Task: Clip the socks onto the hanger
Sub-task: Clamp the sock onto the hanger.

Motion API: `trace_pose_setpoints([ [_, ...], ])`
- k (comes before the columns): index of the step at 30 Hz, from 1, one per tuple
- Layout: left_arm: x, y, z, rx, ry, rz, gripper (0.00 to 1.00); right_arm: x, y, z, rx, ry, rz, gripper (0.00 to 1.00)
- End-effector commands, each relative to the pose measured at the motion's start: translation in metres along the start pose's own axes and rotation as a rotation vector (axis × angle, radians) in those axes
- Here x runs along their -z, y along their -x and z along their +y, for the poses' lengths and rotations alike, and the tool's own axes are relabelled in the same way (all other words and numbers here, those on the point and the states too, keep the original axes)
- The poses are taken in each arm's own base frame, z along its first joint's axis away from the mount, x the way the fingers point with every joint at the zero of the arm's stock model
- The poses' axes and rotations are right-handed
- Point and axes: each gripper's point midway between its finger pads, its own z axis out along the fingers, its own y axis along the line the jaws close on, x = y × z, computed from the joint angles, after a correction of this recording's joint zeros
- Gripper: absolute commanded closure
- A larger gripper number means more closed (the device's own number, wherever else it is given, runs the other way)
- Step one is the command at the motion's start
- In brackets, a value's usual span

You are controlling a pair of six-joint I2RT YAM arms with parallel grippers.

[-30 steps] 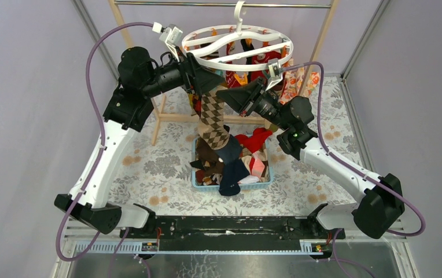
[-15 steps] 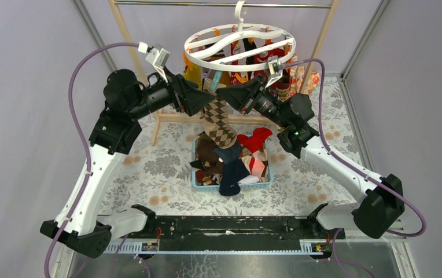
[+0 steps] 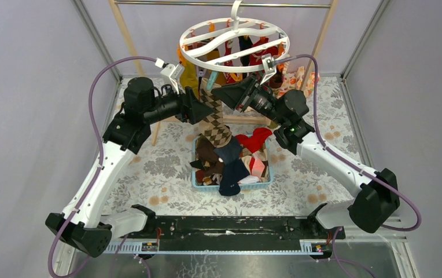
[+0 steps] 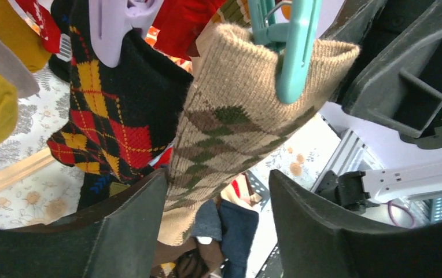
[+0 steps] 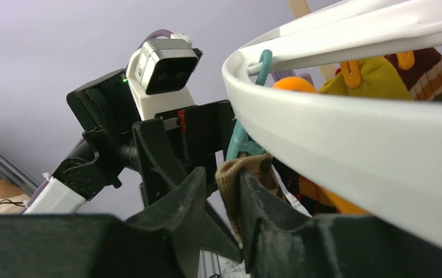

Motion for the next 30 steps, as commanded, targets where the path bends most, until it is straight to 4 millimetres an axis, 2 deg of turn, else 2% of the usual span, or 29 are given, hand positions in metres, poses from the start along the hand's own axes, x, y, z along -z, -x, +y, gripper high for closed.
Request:
trace_pose_setpoints([
  [1,-0.002,0.006,0.015,-0.036,0.067,-0.036,0.39,0.002,0.027,0.020,0.027,0.029,-0.069,0.59],
  [5,-0.001,0.006,0.038,-0.045,0.186,-0.059,0.67,0.018,0.029,0.004,0.068,-0.090,-0.096,0.46],
  [9,-0.002,0.003,0.055,-0.047,0.258,-0.062,0.73,0.037,0.020,-0.017,0.097,-0.230,-0.066,0.25],
  [12,-0.004,0.000,0.057,-0.039,0.264,-0.047,0.73,0.055,0.009,-0.033,0.107,-0.330,-0.036,0.10],
  [13,-0.005,0.000,0.056,-0.035,0.256,-0.044,0.73,0.061,0.005,-0.039,0.116,-0.362,-0.025,0.03],
  [14,-0.006,-0.001,0.054,-0.032,0.245,-0.040,0.72,0.067,0.003,-0.045,0.119,-0.400,-0.019,0.01],
  [17,-0.008,0.002,0.049,-0.028,0.219,-0.038,0.71,0.086,-0.001,-0.058,0.144,-0.494,-0.012,0.00],
  [22,-0.004,0.007,0.040,-0.054,0.193,-0.036,0.71,0.109,0.010,-0.055,0.205,-0.521,-0.057,0.01],
  [24,-0.003,0.006,0.036,-0.051,0.175,-0.032,0.71,0.104,0.017,-0.049,0.212,-0.473,-0.064,0.05],
  [30,0.002,0.003,0.028,-0.045,0.147,-0.014,0.71,0.074,0.042,-0.025,0.254,-0.301,-0.088,0.21],
])
